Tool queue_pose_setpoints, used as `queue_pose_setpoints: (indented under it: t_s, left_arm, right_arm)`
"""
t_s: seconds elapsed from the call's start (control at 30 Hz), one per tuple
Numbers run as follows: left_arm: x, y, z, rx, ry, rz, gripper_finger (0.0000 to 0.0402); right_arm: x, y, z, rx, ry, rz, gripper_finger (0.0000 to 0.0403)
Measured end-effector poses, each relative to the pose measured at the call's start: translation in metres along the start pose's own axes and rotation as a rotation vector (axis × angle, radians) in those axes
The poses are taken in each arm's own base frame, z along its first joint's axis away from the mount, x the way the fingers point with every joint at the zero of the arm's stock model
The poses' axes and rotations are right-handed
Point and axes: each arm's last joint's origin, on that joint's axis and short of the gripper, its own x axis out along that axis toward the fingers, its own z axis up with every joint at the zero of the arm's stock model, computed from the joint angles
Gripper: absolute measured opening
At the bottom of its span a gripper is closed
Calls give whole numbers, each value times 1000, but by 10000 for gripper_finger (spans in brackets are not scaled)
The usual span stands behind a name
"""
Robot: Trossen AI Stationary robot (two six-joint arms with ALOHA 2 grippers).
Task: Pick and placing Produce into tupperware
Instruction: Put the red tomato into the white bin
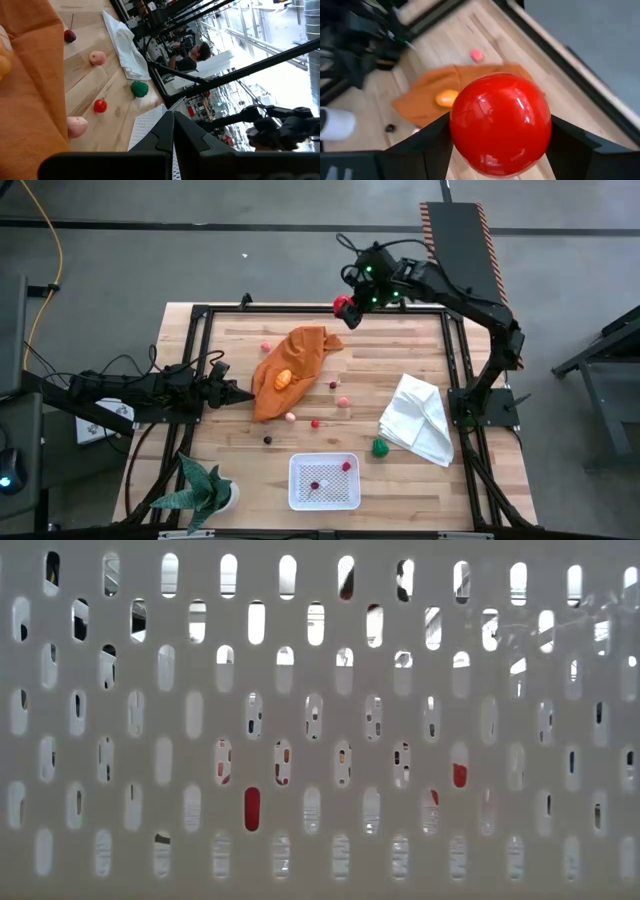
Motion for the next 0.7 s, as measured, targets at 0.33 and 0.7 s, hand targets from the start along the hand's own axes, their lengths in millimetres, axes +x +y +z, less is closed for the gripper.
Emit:
queue_pose_setpoints:
  t_s: [0.33,0.7]
  left_arm:
    - [0,0,0,0,0,0,1]
    - [0,0,0,0,0,0,1]
  right_arm:
    - [-61,27,23,-75,-151,57,250]
    - [-113,55,22,-163,-235,125,250]
